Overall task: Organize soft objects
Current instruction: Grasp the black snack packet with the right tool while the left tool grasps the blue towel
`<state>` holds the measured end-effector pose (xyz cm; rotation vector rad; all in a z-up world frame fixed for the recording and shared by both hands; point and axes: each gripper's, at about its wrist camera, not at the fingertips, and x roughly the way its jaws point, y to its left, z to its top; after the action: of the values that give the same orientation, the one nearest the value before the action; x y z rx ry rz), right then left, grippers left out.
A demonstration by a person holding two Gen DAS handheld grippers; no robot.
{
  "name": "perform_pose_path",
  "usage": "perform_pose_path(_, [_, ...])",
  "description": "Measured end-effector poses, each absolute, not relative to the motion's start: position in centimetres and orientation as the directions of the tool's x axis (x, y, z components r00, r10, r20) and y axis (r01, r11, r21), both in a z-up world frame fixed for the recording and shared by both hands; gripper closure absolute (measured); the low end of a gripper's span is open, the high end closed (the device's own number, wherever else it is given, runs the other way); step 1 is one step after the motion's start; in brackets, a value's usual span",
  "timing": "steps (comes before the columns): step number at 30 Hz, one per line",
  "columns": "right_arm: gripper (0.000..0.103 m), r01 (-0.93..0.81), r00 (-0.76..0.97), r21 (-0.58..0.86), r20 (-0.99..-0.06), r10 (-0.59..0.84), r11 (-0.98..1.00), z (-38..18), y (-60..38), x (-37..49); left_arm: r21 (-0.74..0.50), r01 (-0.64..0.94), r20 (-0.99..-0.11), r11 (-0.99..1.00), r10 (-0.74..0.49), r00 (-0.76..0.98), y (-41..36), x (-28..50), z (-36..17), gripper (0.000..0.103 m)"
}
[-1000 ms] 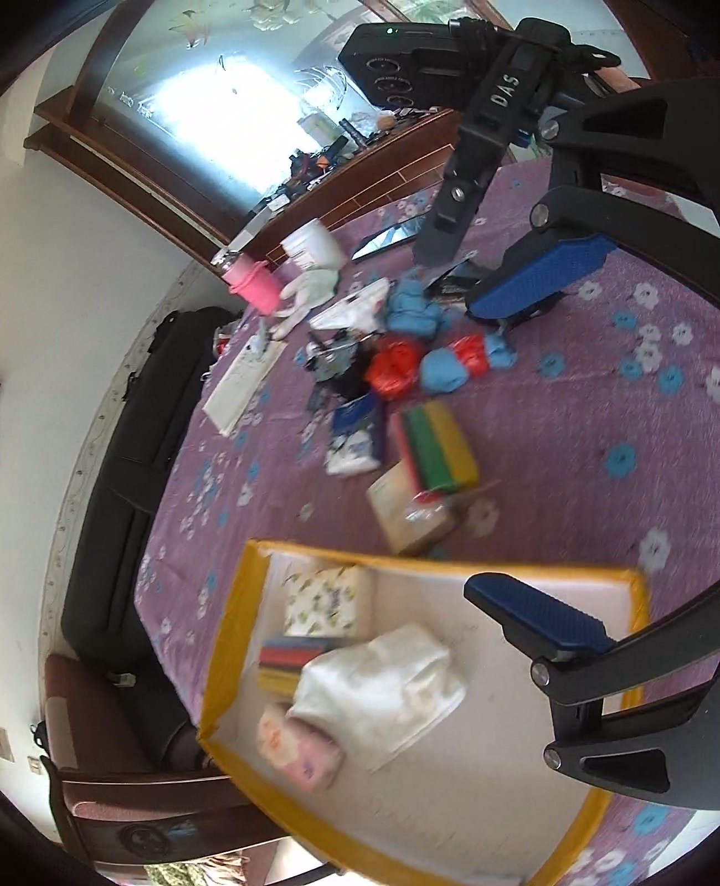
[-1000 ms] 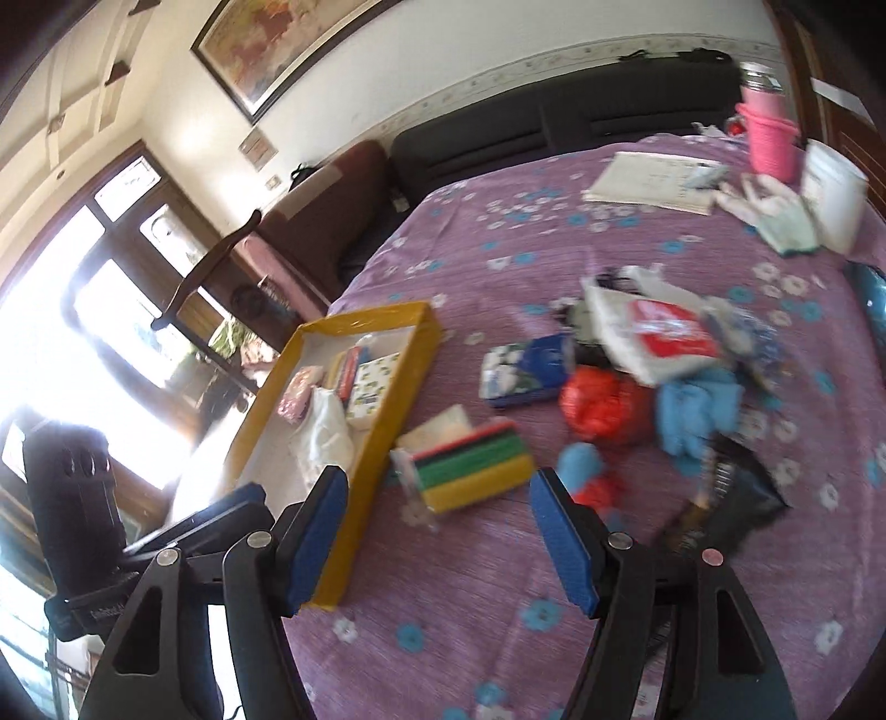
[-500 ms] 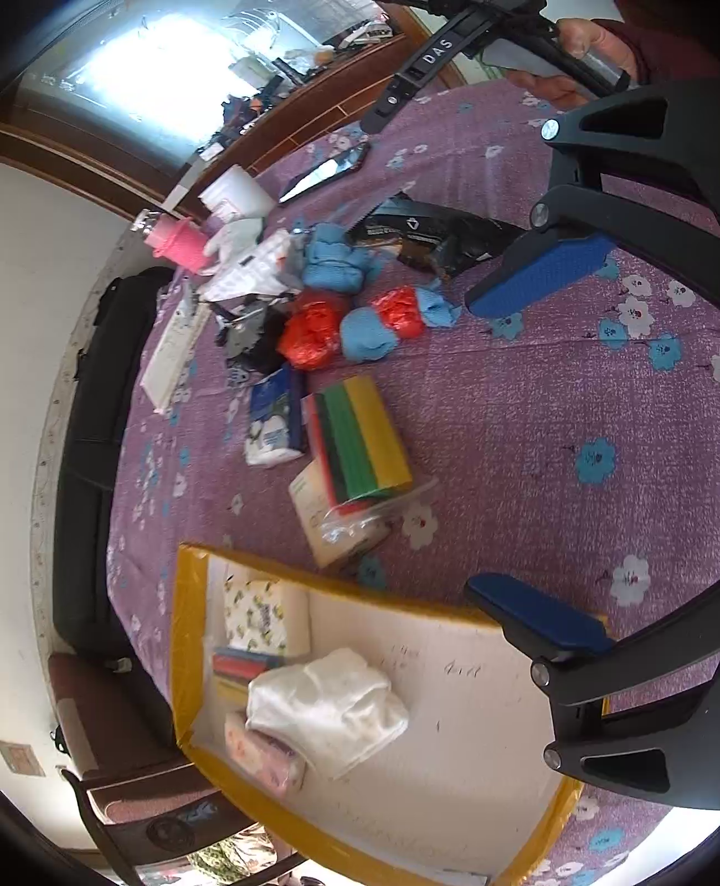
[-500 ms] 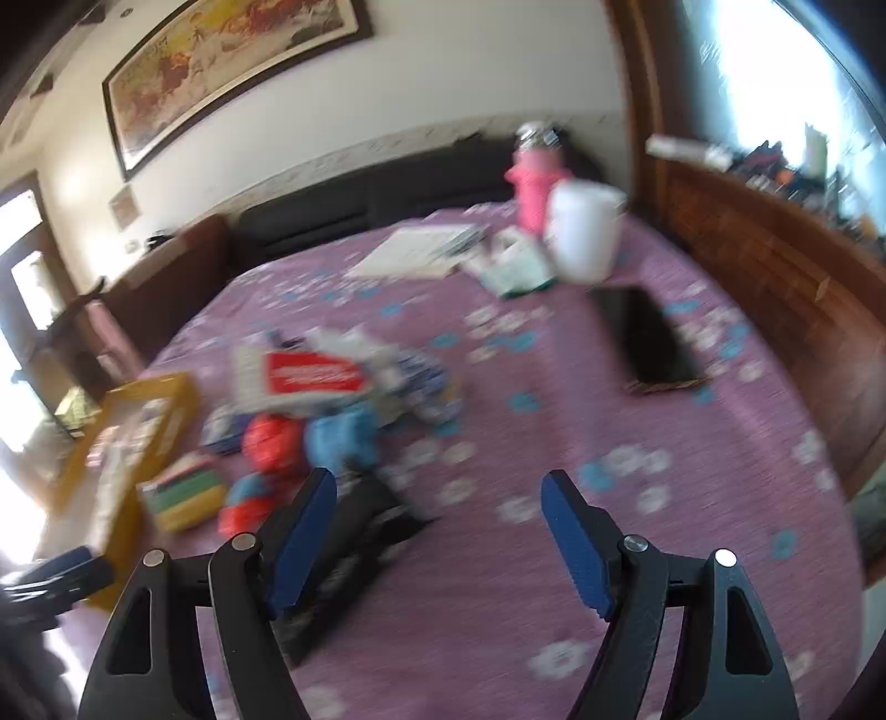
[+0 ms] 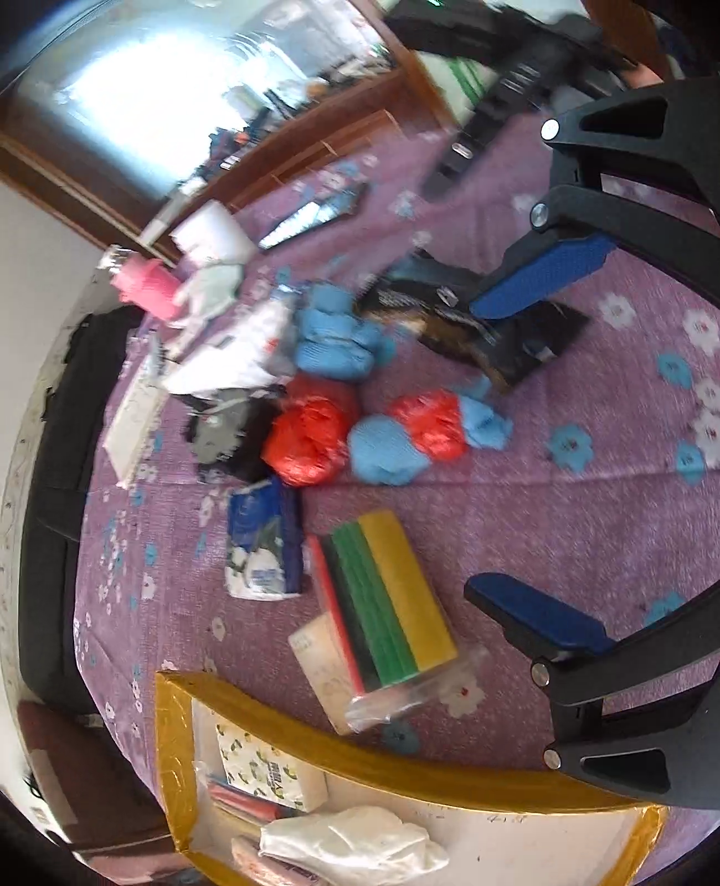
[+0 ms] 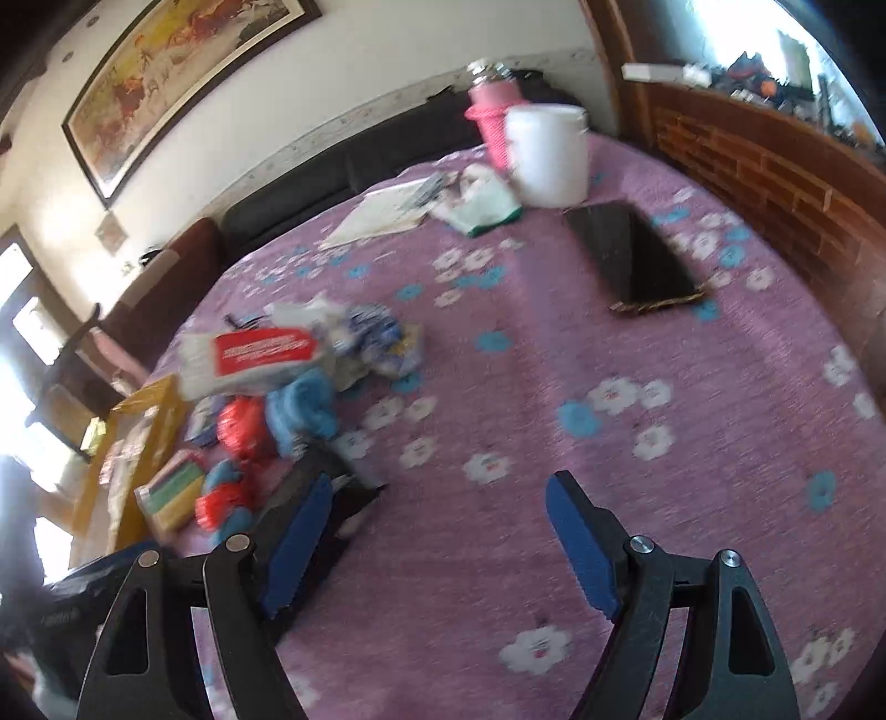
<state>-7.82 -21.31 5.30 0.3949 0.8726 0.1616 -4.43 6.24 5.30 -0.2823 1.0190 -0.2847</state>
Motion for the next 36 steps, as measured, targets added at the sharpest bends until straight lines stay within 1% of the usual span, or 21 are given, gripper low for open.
perform_pose_path(3, [0.019,-0.044,0.563,0.467,-0.719,0.408,0.883,4.9,-18.6,-7.1,-0.361,0.081,-0.781,0.929,-0.349,0.518,6.8,-4.4,5.9,0.010])
perform_pose_path(5, [0.020,-0.054,0.528,0.471,-0.735,0.425,0.881,4.4,-16.8,-6.4,-0.352,0.069,-0.790,0.933,-0.336,0.512,7.1,-4.3,5.8,0.010])
perform_pose_path(6, [0.020,-0.048,0.510,0.453,-0.755,0.411,0.890,4.1,-15.9,-5.9,-0.353,0.062,-0.794,0.934,-0.334,0.508,7.2,-4.2,5.8,0.010])
perform_pose_path(7, [0.022,-0.045,0.501,0.430,-0.771,0.393,0.902,3.8,-15.2,-5.5,-0.356,0.059,-0.796,0.932,-0.336,0.504,7.3,-4.2,5.7,0.010])
perform_pose_path(9, [0.032,-0.050,0.473,0.360,-0.813,0.340,0.931,3.0,-13.6,-4.9,-0.356,0.064,-0.799,0.932,-0.339,0.496,7.3,-4.0,5.7,0.010])
perform_pose_path(10, [0.045,-0.049,0.457,0.345,-0.827,0.328,0.938,2.7,-13.2,-4.7,-0.349,0.072,-0.802,0.934,-0.337,0.493,7.1,-3.9,5.6,0.010])
perform_pose_path(11, [0.055,-0.047,0.462,0.317,-0.834,0.302,0.947,2.7,-13.1,-4.8,-0.342,0.085,-0.803,0.936,-0.338,0.491,6.8,-3.8,5.6,0.010])
perform_pose_path(12, [0.062,-0.054,0.461,0.292,-0.841,0.283,0.955,2.8,-13.0,-4.9,-0.332,0.101,-0.805,0.938,-0.338,0.488,6.4,-3.7,5.5,0.010])
perform_pose_path(13, [0.066,-0.059,0.453,0.290,-0.845,0.285,0.955,2.9,-13.1,-5.0,-0.321,0.113,-0.809,0.940,-0.335,0.483,5.9,-3.5,5.4,0.010])
perform_pose_path(18, [0.067,-0.012,0.470,0.210,-0.862,0.190,0.978,3.2,-15.9,-6.1,-0.305,0.137,-0.827,0.942,-0.334,0.452,4.0,-1.9,4.0,0.011])
perform_pose_path(21, [0.067,0.023,0.475,0.202,-0.864,0.167,0.979,3.2,-17.9,-6.6,-0.274,0.140,-0.846,0.951,-0.308,0.436,2.9,-0.8,2.8,0.011])
perform_pose_path(24, [0.067,0.038,0.480,0.200,-0.863,0.158,0.979,3.2,-19.3,-6.8,-0.227,0.145,-0.865,0.963,-0.267,0.424,1.8,-0.1,1.7,0.011])
perform_pose_path(26, [0.067,0.038,0.481,0.201,-0.862,0.159,0.979,3.2,-19.7,-6.9,-0.157,0.168,-0.867,0.973,-0.218,0.449,0.7,-0.2,1.4,0.011])
perform_pose_path(27, [0.067,0.036,0.481,0.198,-0.862,0.156,0.980,3.2,-19.6,-7.0,-0.132,0.177,-0.869,0.975,-0.199,0.454,0.4,-0.3,1.4,0.012])
perform_pose_path(28, [0.067,0.033,0.481,0.193,-0.863,0.154,0.981,3.2,-19.4,-6.9,-0.103,0.188,-0.867,0.977,-0.181,0.465,0.0,-0.7,1.4,0.017])
perform_pose_path(29, [0.068,0.027,0.479,0.192,-0.864,0.156,0.981,3.3,-19.2,-7.0,-0.078,0.200,-0.863,0.977,-0.166,0.478,-0.2,-1.0,1.5,0.039])
perform_pose_path(30, [0.070,0.019,0.477,0.197,-0.863,0.165,0.980,3.3,-19.0,-7.1,-0.053,0.216,-0.861,0.975,-0.154,0.485,-0.4,-1.4,1.6,0.066])
perform_pose_path(31, [0.070,0.009,0.475,0.205,-0.862,0.176,0.979,3.4,-18.7,-7.1,-0.065,0.234,-0.863,0.970,-0.172,0.474,-0.3,-1.8,1.9,0.069])
perform_pose_path(33, [0.071,-0.008,0.476,0.209,-0.859,0.187,0.978,3.7,-18.1,-7.4,-0.134,0.244,-0.852,0.960,-0.237,0.466,0.7,-2.7,2.6,0.069])
perform_pose_path(36, [0.072,-0.044,0.490,0.199,-0.849,0.195,0.979,4.7,-16.7,-7.9,-0.182,0.242,-0.820,0.953,-0.283,0.498,2.9,-4.4,4.3,0.068])
